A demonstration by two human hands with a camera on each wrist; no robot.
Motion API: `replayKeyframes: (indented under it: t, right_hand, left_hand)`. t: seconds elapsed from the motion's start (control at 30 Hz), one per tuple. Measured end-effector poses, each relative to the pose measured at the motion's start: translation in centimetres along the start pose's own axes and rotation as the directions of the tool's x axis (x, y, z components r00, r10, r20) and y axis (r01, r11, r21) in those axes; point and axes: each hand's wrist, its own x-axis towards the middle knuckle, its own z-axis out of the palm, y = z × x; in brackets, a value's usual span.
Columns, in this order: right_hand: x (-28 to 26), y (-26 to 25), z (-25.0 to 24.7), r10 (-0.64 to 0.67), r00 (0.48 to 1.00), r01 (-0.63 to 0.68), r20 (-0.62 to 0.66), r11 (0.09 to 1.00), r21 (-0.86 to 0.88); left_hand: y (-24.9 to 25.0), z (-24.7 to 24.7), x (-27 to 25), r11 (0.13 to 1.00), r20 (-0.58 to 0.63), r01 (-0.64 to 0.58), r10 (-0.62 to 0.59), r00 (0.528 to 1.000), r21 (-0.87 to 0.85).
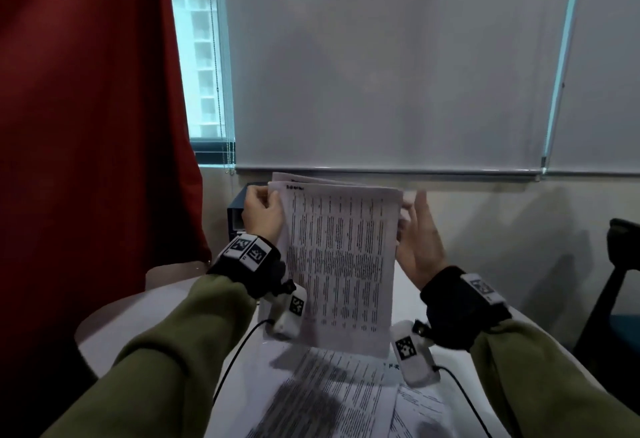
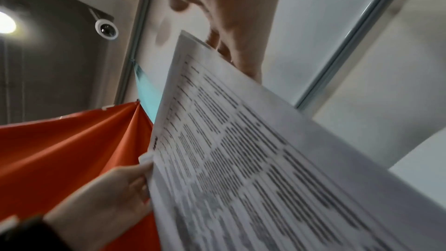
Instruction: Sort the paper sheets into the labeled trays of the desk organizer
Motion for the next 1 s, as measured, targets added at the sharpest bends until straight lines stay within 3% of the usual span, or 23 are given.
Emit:
replayKeyframes:
  t: [0.1, 0.17, 0.27, 0.43, 0.53, 0.63, 0.77, 0.9, 0.97, 1.0]
  right_hand:
    - [-1.9, 2.9, 0.4, 0.027, 0.996, -0.015, 0.086, 0.989, -0.145]
    - [-2.1, 4.2, 0.7, -0.017, 0.999, 0.008, -0.028, 0.958, -0.287]
    - [-1.7, 4.0, 1.3, -0.092, 0.987, 0.044, -0.134, 0.945, -0.325]
    - [-1.4, 4.6, 2.2, -0.069, 0.980, 0.010, -0.185, 0.953, -0.302]
    - [-2.3, 7.7, 1.7, 0.022, 0.977, -0.091, -0.211, 0.943, -0.321]
    - [-3.9, 11.2, 0.7, 0.141, 0.970, -0.213, -0.200, 0.887, -0.410]
    - [-5.6, 14.2, 0.0, 0.238, 0.949, -0.314, -0.206, 0.759, -0.571]
    - [-4.7, 14.6, -1.1, 0.225, 0.913, -0.399, -0.340, 0.660, -0.637]
    - [-3.7, 15.7, -2.1, 0.298, 0.861, -0.500, -0.412, 0.645, -0.579]
    - [-3.3, 16.6, -2.8, 0.357, 0.836, -0.544, -0.417, 0.643, -0.539]
  left_hand:
    - [-1.0, -1.0, -1.1, 0.999, -0.064, 0.040, -0.039, 0.997, 0.015]
    - [-1.3, -1.4, -2.1, 0.999, -0.086, 0.048, -0.046, 0.995, 0.020]
    - [-0.4, -2.0, -3.9, 1.000, -0.121, -0.027, 0.026, 0.992, -0.008]
    - [-0.5, -2.6, -7.2, 0.994, 0.021, -0.109, 0.110, 0.994, -0.008]
    - [-3.5, -2.7, -8.4, 0.999, 0.052, -0.046, 0.045, 0.998, 0.024]
    - [-6.7, -3.5, -9.5, 0.985, 0.077, 0.097, -0.109, 0.991, 0.142]
    - [-10.6, -4.3, -10.9, 0.911, 0.212, 0.251, -0.330, 0.920, 0.327]
    - [-11.7, -4.2, -10.8, 0.853, 0.273, 0.305, -0.441, 0.855, 0.423]
    - [-12.3, -4.0, -10.2, 0.826, 0.335, 0.355, -0.516, 0.789, 0.437]
    - [-12.6, -3.9, -10.0, 0.800, 0.366, 0.403, -0.572, 0.734, 0.444]
